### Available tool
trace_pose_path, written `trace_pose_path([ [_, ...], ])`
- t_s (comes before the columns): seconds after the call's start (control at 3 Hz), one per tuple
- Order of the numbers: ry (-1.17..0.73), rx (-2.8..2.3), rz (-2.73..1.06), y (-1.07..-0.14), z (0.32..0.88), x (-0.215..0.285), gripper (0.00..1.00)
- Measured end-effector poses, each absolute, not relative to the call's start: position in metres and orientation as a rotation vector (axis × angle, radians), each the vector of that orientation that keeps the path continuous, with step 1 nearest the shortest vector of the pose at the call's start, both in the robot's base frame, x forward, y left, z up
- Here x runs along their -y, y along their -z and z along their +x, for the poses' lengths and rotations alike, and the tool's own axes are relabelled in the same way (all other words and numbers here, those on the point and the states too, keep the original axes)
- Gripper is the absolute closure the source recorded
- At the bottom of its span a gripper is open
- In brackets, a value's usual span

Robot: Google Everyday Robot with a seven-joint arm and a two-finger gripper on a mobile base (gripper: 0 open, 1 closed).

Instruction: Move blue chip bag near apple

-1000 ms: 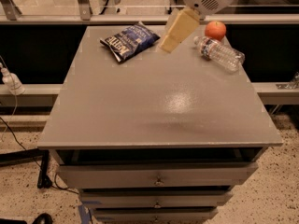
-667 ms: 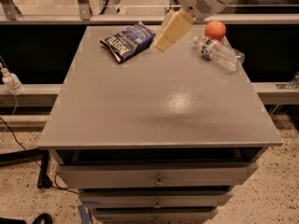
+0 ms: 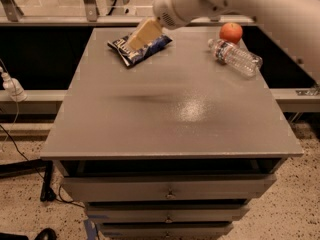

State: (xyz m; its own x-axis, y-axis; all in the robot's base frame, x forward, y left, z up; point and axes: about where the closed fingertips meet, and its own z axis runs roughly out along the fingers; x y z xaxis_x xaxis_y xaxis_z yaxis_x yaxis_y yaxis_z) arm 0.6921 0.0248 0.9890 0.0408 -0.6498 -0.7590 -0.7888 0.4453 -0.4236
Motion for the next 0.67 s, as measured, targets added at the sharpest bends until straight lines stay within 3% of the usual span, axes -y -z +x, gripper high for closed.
trace_pose_path([
  [0.67, -0.225, -1.763, -1.228, -0.922, 0.760, -0.067, 0.00],
])
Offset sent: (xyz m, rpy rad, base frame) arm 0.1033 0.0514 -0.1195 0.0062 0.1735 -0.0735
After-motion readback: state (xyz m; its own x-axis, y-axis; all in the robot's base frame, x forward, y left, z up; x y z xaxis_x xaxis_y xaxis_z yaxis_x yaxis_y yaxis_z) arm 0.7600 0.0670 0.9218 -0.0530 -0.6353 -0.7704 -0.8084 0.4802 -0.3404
